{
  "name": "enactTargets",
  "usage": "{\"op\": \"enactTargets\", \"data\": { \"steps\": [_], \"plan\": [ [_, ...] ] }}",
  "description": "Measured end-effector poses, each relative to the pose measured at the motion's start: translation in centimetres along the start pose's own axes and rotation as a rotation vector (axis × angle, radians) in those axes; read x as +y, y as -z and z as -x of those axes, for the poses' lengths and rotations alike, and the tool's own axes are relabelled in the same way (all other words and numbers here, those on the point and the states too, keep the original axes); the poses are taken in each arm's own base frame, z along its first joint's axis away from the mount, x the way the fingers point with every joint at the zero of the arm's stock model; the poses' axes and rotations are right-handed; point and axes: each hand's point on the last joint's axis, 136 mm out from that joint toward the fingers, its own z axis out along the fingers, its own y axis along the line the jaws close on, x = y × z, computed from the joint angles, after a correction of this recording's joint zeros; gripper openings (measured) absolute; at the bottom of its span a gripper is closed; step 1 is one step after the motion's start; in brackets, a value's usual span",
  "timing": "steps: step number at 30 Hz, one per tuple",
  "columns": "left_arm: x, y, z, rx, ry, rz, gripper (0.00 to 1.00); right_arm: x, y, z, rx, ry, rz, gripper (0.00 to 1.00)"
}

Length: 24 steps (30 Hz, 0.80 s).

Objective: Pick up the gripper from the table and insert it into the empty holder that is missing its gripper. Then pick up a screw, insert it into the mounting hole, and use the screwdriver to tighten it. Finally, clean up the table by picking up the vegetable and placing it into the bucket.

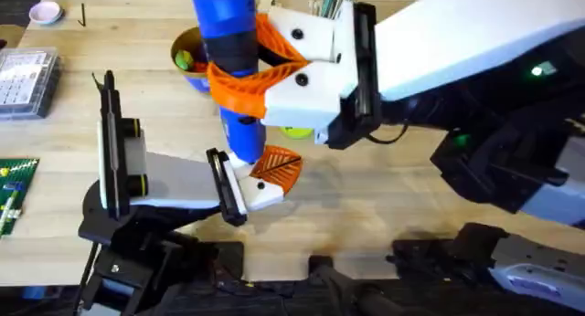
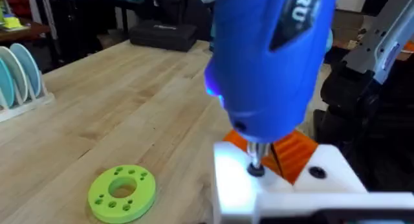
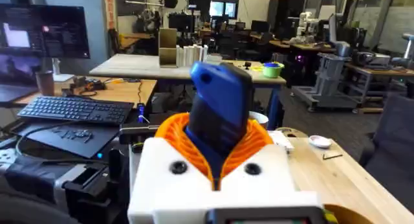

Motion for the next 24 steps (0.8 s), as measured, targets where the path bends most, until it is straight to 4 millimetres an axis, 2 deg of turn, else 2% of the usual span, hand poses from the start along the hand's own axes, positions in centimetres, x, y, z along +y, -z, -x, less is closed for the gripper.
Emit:
{"op": "enactTargets", "data": {
  "steps": [7, 17, 20, 24],
  "plan": [
    [0.0, 0.0, 0.0, 0.000, 0.000, 0.000, 0.005, 0.0, 0.0, 0.0, 0.002, 0.000, -0.001, 0.019],
    [0.0, 0.0, -0.6, 0.019, 0.034, -0.003, 0.005, -0.2, 0.0, -1.2, 0.046, -0.027, -0.012, 0.019],
    [-0.1, 0.0, -0.6, 0.020, 0.033, -0.004, 0.005, -0.1, 0.0, -0.7, 0.025, -0.012, -0.009, 0.019],
    [0.0, 0.0, -0.9, 0.032, 0.046, -0.003, 0.005, 0.2, 0.1, 1.6, -0.061, 0.055, 0.002, 0.019]
  ]
}}
